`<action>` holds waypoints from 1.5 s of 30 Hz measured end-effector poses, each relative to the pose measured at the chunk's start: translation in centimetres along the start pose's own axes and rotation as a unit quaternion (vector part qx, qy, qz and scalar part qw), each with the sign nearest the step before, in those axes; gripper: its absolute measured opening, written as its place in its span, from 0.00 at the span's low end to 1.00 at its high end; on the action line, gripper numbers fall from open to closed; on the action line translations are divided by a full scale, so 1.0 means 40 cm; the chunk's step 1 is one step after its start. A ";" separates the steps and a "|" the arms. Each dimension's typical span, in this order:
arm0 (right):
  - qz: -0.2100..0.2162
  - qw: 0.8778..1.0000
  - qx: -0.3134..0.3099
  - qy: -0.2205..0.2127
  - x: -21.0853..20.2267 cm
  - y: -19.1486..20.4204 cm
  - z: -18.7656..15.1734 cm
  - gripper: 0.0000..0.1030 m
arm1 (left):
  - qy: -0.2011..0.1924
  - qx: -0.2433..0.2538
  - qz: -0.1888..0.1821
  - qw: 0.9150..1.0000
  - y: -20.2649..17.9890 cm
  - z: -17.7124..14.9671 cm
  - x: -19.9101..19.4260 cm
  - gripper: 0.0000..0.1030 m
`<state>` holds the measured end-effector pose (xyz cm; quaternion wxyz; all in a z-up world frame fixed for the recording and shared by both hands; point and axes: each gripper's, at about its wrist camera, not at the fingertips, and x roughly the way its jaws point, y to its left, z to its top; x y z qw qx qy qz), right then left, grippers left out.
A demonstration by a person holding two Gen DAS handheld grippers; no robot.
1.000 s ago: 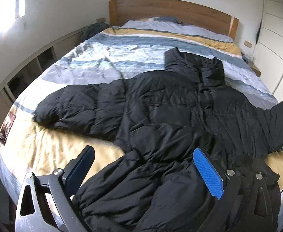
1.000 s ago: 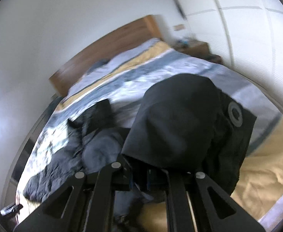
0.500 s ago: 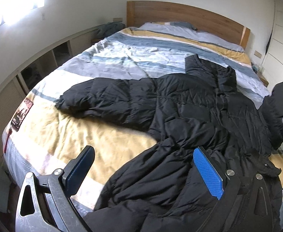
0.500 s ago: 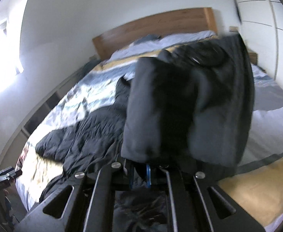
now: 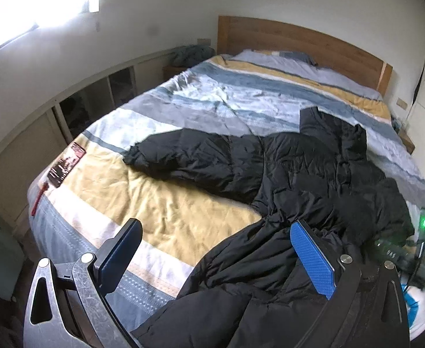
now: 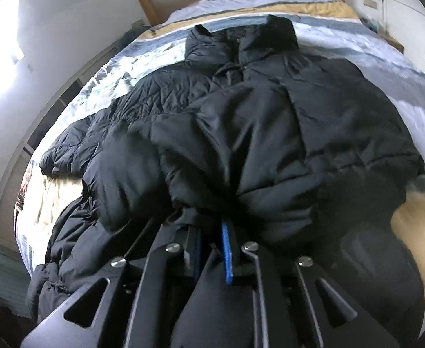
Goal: Fold large clothes
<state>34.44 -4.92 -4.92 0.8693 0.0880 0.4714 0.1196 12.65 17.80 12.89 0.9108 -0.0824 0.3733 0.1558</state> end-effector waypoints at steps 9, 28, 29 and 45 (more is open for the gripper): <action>0.000 0.998 -0.015 -0.064 -0.233 0.035 0.010 0.44 | -0.012 0.030 -0.038 0.999 -0.110 0.044 -0.129 0.98; -0.091 0.991 -0.030 -0.095 -0.301 -0.157 0.113 0.44 | 0.046 0.091 -0.092 0.991 -0.402 0.026 0.118 0.98; -0.094 0.991 -0.027 -0.094 -0.286 -0.178 0.132 0.44 | 0.049 0.099 -0.099 0.989 -0.440 0.032 0.149 0.98; -0.083 0.996 0.012 -0.029 0.007 -0.393 0.173 0.44 | 0.163 0.128 -0.121 0.971 -0.671 -0.089 0.604 0.98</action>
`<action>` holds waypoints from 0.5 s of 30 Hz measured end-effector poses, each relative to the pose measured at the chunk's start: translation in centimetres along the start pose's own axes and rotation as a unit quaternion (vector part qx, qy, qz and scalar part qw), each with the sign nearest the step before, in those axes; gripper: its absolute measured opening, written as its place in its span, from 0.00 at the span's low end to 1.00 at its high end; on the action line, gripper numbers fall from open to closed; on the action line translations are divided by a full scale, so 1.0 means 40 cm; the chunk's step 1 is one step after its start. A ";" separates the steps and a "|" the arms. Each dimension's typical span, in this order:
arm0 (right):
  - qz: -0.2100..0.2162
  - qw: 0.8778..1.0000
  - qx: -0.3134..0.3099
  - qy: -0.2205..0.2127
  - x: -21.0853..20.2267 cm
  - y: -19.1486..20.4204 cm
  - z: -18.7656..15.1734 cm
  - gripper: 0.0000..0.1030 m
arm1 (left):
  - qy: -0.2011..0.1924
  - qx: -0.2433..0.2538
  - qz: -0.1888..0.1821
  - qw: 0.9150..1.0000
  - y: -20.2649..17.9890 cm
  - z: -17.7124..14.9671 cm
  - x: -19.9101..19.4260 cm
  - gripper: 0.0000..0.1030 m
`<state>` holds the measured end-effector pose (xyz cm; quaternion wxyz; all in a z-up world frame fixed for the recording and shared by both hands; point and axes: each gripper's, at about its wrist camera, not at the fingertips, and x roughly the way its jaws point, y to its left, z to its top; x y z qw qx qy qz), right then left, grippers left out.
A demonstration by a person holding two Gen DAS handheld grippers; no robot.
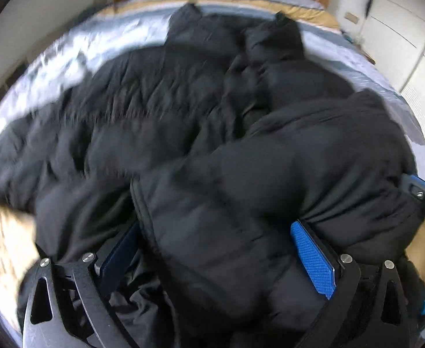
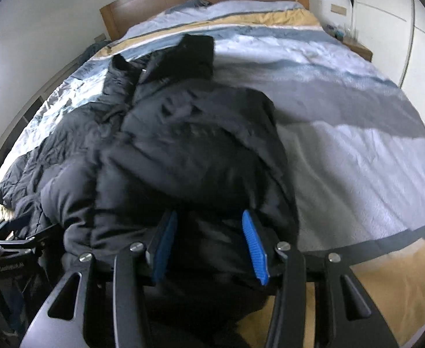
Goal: Fold large clothes
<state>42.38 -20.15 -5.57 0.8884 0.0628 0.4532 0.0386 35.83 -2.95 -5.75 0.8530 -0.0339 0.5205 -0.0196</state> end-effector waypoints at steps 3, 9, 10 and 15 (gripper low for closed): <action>-0.018 1.000 0.011 0.004 -0.002 -0.034 -0.011 0.44 | 0.007 -0.028 -0.030 0.999 0.042 -0.012 -0.001 0.98; -0.047 0.999 0.018 -0.006 -0.093 -0.028 -0.031 0.44 | -0.016 -0.024 -0.001 1.000 0.062 -0.029 -0.103 0.96; -0.047 0.999 0.018 -0.010 -0.114 -0.022 -0.034 0.44 | -0.024 -0.023 0.008 0.999 0.071 -0.029 -0.131 0.96; -0.040 0.998 0.020 -0.036 -0.247 0.033 -0.066 0.44 | -0.054 -0.020 0.010 0.998 0.109 -0.016 -0.270 0.94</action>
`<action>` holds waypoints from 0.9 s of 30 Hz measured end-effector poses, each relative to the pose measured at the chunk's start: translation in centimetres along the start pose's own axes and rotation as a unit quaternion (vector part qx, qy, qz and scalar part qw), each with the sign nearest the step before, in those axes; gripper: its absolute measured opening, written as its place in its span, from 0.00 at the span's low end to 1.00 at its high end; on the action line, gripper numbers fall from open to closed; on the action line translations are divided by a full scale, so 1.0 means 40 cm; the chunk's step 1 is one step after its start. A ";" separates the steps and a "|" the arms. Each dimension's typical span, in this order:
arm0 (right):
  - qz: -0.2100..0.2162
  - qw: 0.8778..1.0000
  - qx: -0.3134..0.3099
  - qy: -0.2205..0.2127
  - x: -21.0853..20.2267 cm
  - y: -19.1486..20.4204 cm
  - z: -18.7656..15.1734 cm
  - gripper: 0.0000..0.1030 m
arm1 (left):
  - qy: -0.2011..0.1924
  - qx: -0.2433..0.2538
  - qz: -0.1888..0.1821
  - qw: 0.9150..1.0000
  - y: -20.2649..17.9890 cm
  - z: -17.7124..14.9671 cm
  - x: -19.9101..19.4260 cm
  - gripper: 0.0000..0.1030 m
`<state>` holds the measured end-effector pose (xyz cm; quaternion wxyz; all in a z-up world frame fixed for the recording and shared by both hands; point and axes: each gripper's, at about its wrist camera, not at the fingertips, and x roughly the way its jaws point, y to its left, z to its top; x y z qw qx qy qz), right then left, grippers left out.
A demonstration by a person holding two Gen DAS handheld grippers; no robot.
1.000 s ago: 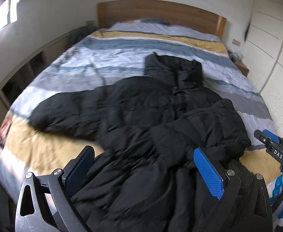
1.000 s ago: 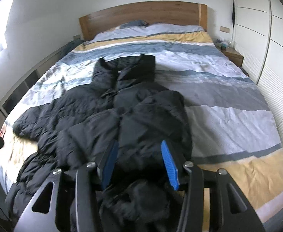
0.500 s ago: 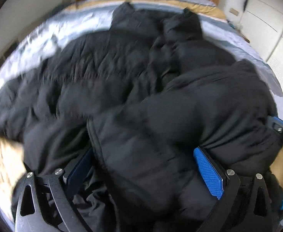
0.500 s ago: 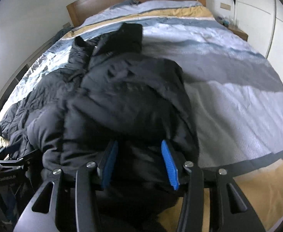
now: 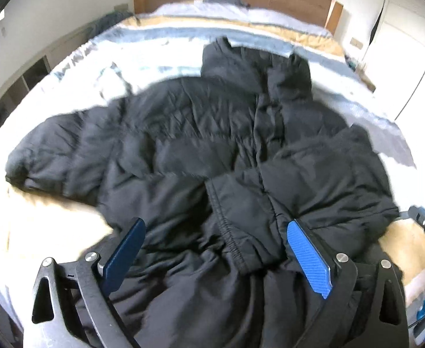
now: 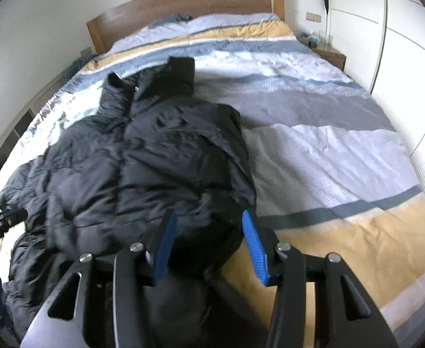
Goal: Fold large clothes
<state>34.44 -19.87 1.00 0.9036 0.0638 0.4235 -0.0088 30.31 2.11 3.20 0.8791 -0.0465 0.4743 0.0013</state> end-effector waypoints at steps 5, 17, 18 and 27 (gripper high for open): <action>0.019 1.000 -0.002 -0.023 -0.122 0.053 -0.030 0.44 | -0.035 -0.009 0.014 0.999 0.065 0.032 -0.155 0.94; 0.041 0.997 -0.024 -0.057 -0.281 0.180 -0.059 0.44 | -0.073 -0.106 0.025 0.991 0.306 0.076 -0.313 0.95; 0.045 0.997 -0.024 -0.059 -0.285 0.188 -0.056 0.44 | -0.074 -0.116 0.024 0.990 0.330 0.084 -0.311 0.95; 0.051 0.997 -0.005 -0.061 -0.236 0.183 -0.035 0.45 | -0.055 -0.190 0.058 0.979 0.572 0.108 -0.159 0.94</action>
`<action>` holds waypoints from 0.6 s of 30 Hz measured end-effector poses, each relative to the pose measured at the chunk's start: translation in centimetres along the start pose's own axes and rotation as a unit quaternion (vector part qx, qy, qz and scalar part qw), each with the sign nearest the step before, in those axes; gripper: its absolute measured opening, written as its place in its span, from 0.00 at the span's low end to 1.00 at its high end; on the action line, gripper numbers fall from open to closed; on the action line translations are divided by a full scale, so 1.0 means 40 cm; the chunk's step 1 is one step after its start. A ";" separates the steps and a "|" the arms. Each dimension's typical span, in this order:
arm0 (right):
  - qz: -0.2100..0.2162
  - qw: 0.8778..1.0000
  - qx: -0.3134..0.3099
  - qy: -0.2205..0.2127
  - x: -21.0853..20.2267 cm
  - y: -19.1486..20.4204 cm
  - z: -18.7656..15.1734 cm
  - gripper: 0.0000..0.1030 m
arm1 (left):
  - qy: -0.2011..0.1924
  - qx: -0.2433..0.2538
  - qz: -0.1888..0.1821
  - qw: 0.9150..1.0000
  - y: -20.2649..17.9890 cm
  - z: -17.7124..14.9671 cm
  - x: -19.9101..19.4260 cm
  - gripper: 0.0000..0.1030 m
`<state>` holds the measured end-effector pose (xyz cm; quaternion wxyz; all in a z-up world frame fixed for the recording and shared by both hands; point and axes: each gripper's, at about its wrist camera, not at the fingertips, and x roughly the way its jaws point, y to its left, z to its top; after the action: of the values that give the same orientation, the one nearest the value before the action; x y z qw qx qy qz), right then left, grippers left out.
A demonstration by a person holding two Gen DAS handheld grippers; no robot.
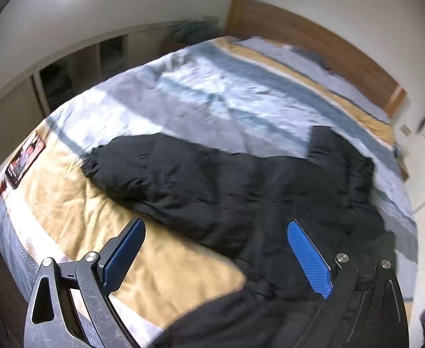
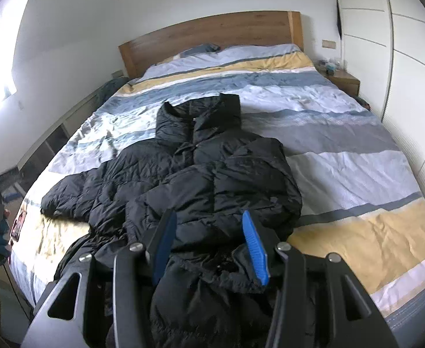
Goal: Fold large clothes
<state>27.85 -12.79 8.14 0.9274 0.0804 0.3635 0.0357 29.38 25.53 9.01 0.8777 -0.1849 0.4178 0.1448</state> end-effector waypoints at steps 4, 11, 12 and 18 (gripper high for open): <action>-0.014 1.000 0.014 0.006 0.048 -0.037 0.003 0.45 | 0.016 -0.038 0.027 0.999 0.105 0.024 0.123 0.94; -0.046 0.997 0.051 0.021 0.115 -0.143 -0.015 0.45 | 0.044 -0.150 0.051 0.986 0.363 0.039 0.325 0.92; -0.054 0.997 0.058 0.023 0.124 -0.163 -0.019 0.45 | 0.046 -0.165 0.054 0.984 0.398 0.039 0.347 0.90; -0.084 0.993 0.081 0.035 0.160 -0.234 -0.039 0.45 | 0.060 -0.247 0.000 0.967 0.500 0.035 0.433 0.88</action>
<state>31.54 -21.02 1.09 0.9042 0.1236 0.4030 -0.0687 32.70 45.69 -7.90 0.7780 -0.4043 0.4209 0.2327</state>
